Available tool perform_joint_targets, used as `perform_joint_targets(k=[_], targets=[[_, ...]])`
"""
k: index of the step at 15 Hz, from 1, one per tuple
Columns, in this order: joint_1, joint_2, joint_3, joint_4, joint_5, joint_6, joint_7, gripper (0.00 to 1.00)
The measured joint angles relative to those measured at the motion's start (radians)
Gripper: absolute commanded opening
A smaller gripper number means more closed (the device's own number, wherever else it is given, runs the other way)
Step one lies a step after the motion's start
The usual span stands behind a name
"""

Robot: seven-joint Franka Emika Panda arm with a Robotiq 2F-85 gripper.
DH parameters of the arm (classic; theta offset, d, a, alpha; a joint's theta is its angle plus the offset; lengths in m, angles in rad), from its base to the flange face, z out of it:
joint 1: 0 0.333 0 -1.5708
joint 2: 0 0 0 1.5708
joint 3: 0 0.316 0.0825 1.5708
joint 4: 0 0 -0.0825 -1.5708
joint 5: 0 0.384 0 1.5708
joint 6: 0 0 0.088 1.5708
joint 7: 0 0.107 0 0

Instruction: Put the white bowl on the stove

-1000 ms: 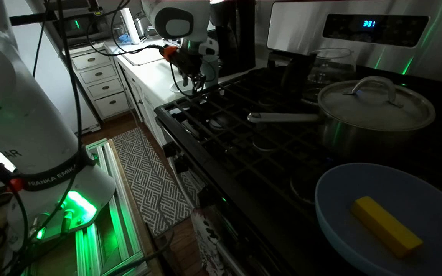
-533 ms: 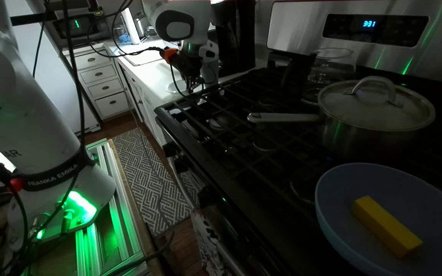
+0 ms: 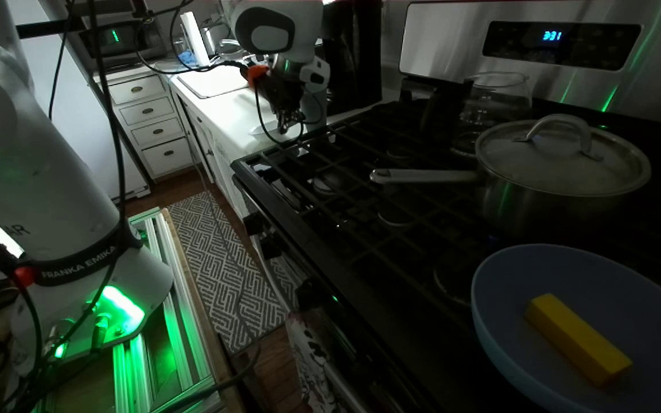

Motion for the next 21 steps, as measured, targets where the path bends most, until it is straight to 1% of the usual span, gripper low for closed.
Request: perform_joint_targets(k=[2,5,8,11,14,17,19,21], targets=[[-0.031,-0.018,0.005,-0.001,0.085,-0.049,-0.066,0.02],[-0.064,-0.049,-0.007,-0.006,0.184,-0.117,-0.143,0.02],[-0.072,-0.079,-0.046,-0.014,0.229,-0.212,-0.189,0.02],[-0.071,-0.125,-0.090,-0.047,0.228,-0.329,-0.191,0.02],[-0.070,-0.184,-0.133,-0.089,0.200,-0.496,-0.177,0.02],[-0.068,-0.246,-0.166,-0.136,0.140,-0.617,-0.108,0.02],[-0.068,-0.296,-0.190,-0.178,0.102,-0.640,-0.030,0.02],[-0.069,-0.352,-0.221,-0.227,0.079,-0.624,0.044,0.02]])
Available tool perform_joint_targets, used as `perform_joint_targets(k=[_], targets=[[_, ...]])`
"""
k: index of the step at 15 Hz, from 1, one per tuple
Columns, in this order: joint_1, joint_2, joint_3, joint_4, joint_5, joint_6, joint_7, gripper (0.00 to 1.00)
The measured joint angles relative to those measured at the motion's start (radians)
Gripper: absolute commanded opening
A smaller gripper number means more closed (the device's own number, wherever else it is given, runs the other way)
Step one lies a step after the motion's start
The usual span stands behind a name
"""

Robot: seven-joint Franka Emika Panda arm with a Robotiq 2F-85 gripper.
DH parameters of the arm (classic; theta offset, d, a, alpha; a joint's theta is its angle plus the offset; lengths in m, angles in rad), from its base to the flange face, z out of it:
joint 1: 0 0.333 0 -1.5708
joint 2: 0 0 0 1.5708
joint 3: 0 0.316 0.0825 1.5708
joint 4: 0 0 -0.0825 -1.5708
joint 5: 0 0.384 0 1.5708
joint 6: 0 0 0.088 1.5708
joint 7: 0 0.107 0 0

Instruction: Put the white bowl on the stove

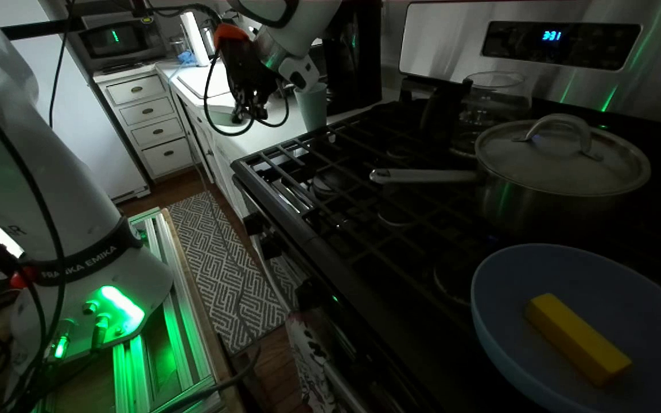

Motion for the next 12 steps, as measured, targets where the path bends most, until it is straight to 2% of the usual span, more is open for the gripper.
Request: perform_joint_targets(k=[5,9,12], targets=[[-0.019,-0.128,-0.067,-0.117,-0.057,0.137,0.154,0.02],[-0.048,-0.206,-0.091,-0.189,-0.119,0.263,0.289,0.02],[-0.054,-0.248,-0.106,-0.211,-0.116,0.383,0.348,0.02]])
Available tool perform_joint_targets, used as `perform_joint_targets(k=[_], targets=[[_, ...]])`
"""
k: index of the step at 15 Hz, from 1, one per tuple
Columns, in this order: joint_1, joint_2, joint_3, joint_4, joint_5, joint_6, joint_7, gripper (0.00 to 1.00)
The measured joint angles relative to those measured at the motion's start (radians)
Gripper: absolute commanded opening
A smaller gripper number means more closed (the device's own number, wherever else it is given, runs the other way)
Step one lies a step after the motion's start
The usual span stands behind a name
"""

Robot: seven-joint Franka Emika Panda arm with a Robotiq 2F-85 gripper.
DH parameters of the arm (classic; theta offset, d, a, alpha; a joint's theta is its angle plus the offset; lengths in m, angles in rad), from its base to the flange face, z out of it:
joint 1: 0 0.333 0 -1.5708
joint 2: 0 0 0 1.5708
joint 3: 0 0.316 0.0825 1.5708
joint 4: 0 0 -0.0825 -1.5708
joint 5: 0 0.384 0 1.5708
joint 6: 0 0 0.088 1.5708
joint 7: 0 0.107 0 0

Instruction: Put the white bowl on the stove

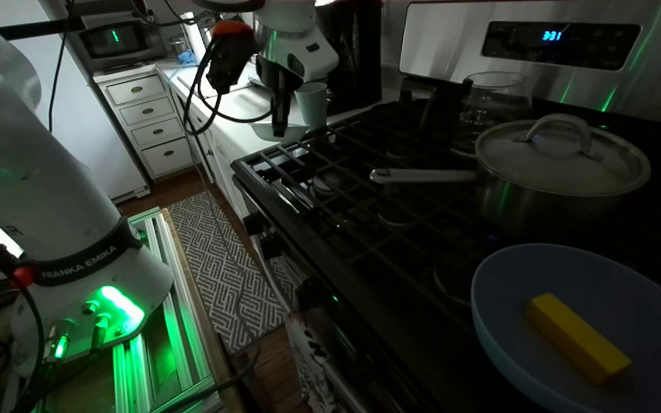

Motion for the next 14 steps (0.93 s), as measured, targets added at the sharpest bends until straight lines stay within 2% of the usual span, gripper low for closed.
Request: perform_joint_targets(k=[1,2,4,5,6,9,14], targets=[[0.001,-0.003,-0.005,0.003,0.011,0.044,0.008,0.02],[0.003,-0.002,-0.010,0.004,0.034,0.093,0.009,0.07],[0.006,-0.002,-0.019,0.004,0.063,0.146,0.006,0.07],[0.007,-0.002,-0.021,0.004,0.070,0.152,0.006,0.07],[0.008,-0.002,-0.022,0.004,0.073,0.155,0.006,0.02],[0.009,0.001,-0.022,0.004,0.074,0.168,0.010,0.02],[0.010,0.064,-0.054,0.013,0.148,0.351,0.012,0.02]])
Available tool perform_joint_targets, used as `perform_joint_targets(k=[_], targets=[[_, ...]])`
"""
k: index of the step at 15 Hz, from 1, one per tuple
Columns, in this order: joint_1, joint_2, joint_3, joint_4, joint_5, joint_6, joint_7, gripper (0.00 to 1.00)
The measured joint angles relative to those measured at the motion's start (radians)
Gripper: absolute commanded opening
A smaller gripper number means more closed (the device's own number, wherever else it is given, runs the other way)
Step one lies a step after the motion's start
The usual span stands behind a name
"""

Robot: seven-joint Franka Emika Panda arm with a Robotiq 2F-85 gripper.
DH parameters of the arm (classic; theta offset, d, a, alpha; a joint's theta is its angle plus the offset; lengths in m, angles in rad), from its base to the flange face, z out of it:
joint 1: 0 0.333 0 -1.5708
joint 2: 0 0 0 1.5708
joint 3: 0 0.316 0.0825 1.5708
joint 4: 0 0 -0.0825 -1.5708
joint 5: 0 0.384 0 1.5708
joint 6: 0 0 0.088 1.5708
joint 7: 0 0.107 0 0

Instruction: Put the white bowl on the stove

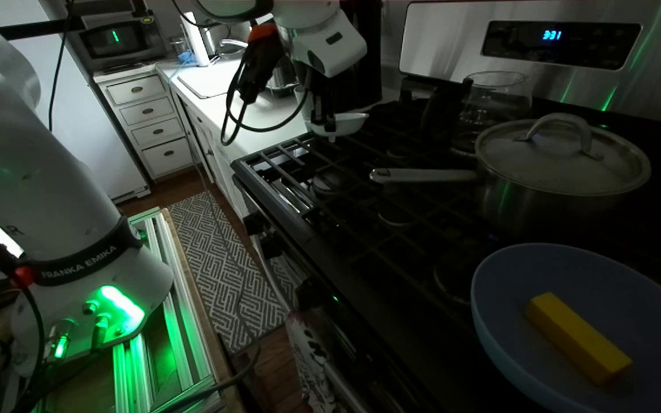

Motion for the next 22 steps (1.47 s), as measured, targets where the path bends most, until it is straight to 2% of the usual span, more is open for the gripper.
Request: perform_joint_targets(k=[6,7,8,9,12,18,22], targets=[[0.071,0.146,-0.006,0.116,0.336,0.120,-0.160,0.02],[0.082,0.168,-0.005,0.140,0.379,0.115,-0.189,0.07],[0.086,0.183,-0.004,0.152,0.386,0.115,-0.197,0.07],[0.085,0.189,-0.004,0.152,0.385,0.115,-0.197,0.02],[0.084,0.191,-0.005,0.152,0.406,0.115,-0.206,0.02],[0.087,0.227,-0.001,0.188,0.714,0.120,-0.447,0.02],[0.087,0.282,0.004,0.199,0.758,0.121,-0.517,0.02]])
